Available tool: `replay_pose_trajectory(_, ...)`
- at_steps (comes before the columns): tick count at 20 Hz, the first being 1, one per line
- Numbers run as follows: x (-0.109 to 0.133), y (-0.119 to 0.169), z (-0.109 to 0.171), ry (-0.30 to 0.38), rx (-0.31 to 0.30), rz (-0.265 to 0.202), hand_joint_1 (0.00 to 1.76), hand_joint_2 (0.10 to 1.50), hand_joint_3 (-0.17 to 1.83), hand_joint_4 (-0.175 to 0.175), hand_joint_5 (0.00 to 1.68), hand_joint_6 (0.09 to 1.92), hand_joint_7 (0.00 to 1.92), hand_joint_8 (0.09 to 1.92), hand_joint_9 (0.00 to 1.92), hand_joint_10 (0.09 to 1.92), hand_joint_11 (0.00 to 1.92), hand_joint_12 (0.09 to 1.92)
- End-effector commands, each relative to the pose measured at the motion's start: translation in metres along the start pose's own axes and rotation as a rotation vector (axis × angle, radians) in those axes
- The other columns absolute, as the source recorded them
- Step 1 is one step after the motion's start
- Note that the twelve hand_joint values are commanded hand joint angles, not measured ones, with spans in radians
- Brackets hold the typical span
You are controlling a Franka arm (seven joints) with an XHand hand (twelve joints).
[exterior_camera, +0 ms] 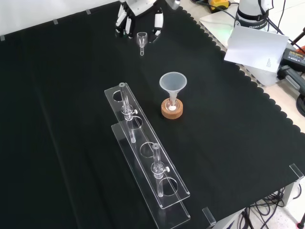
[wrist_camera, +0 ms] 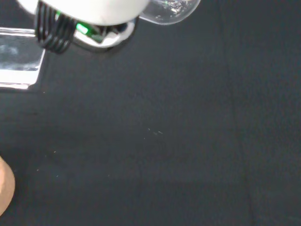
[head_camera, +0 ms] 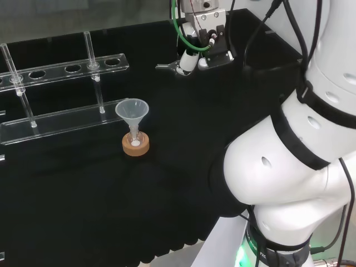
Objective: Put the weighing funnel back on the table.
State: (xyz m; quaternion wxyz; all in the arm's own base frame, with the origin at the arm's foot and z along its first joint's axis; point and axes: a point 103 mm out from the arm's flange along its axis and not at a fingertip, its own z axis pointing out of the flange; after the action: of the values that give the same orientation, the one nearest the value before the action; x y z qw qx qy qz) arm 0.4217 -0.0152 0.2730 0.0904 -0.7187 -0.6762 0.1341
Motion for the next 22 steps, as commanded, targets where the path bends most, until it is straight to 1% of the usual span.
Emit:
replay_pose_trajectory(1,-0.02,0.042,0.012,0.049,0.012,0.007,1.13,0.64,0.7,0.175,1.27,0.7,0.43,0.68,0.83,0.38,0.82,1.02)
replay_pose_trajectory(5,-0.029,0.063,0.021,0.064,0.041,0.01,1.13,0.64,0.7,0.175,1.27,0.7,0.43,0.68,0.83,0.38,0.82,1.02)
replay_pose_trajectory(9,-0.035,0.084,0.029,0.062,0.045,0.012,1.13,0.64,0.7,0.175,1.27,0.7,0.43,0.68,0.83,0.38,0.82,1.02)
replay_pose_trajectory(16,-0.033,0.12,0.045,0.047,0.05,-0.012,1.13,0.64,0.7,0.175,1.27,0.71,0.43,0.68,0.83,0.38,0.82,1.02)
replay_pose_trajectory(22,-0.03,0.142,0.062,0.042,0.062,-0.035,1.13,0.64,0.7,0.175,1.26,0.71,0.43,0.68,0.83,0.38,0.82,1.02)
